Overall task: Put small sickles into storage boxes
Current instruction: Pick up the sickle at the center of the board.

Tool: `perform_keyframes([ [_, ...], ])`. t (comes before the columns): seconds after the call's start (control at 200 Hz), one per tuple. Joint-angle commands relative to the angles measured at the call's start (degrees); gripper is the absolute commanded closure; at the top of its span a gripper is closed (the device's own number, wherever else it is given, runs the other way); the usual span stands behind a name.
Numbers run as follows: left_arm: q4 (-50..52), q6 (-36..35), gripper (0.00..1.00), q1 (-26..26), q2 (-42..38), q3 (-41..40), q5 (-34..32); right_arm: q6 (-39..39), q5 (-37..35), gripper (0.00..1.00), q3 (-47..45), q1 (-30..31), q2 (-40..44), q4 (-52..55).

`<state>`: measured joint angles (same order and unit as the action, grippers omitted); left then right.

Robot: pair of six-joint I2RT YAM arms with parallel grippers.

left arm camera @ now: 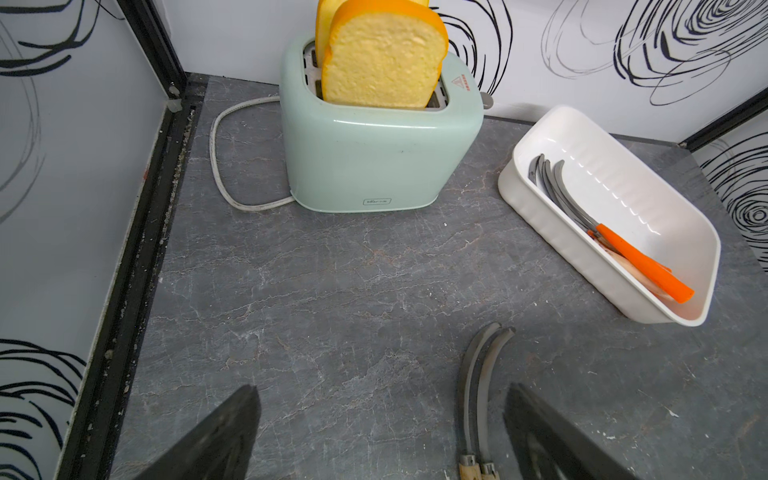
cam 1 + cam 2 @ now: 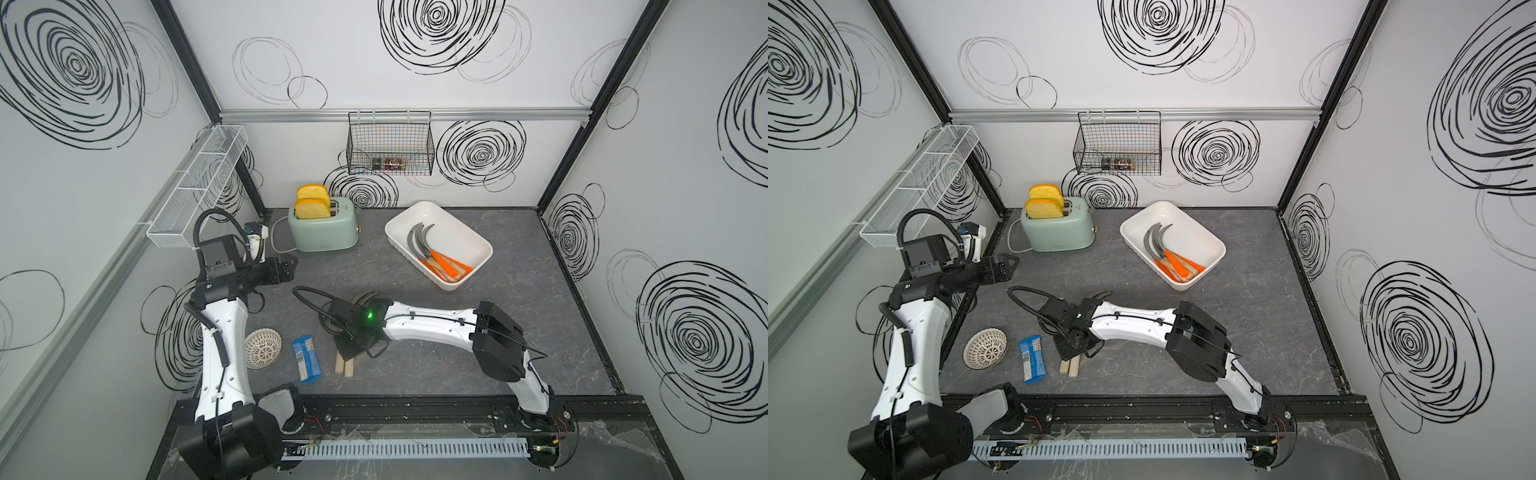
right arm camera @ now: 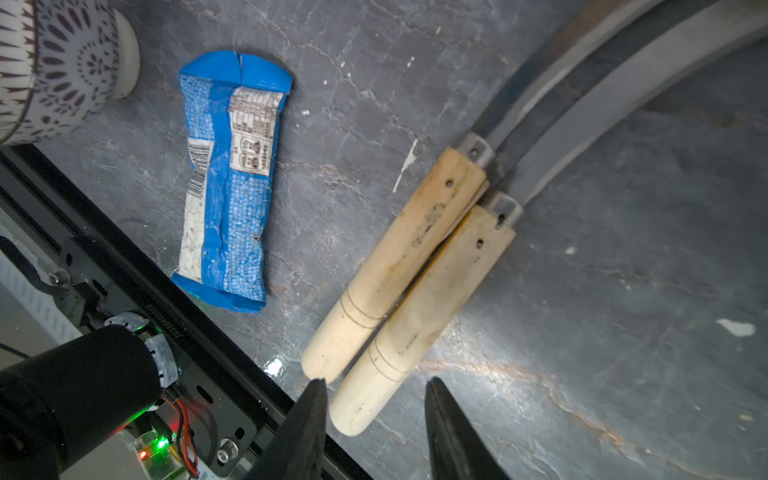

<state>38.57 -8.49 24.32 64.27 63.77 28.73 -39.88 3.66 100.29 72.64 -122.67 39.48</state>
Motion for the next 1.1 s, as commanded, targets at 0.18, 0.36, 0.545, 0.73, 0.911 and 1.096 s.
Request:
perform_keyframes([
  [0.18,-0.9,-0.8,0.04,3.2,-0.5,1.1,3.7,-0.8,-2.5,0.57,2.5,0.1,-3.5,4.4],
  [0.36,0.4,-0.7,0.04,4.7,0.7,1.9,6.3,-0.6,-2.3,0.57,3.8,0.0,-4.8,5.5],
  [0.545,0.5,-1.5,0.04,5.0,0.5,1.9,6.4,-0.6,-2.7,0.57,4.7,0.0,-6.0,6.7],
  [0.73,0.8,-2.1,0.04,5.1,0.5,1.8,6.5,-0.4,-2.2,0.57,5.5,0.0,-7.4,7.0],
  [0.911,1.1,-2.4,0.04,5.1,0.5,1.8,6.8,-0.3,-3.2,0.57,6.4,0.1,-8.4,8.5],
  [1.096,1.1,-2.5,0.04,5.2,0.5,1.9,6.8,-0.2,-4.6,0.57,6.8,0.1,-9.1,10.6],
])
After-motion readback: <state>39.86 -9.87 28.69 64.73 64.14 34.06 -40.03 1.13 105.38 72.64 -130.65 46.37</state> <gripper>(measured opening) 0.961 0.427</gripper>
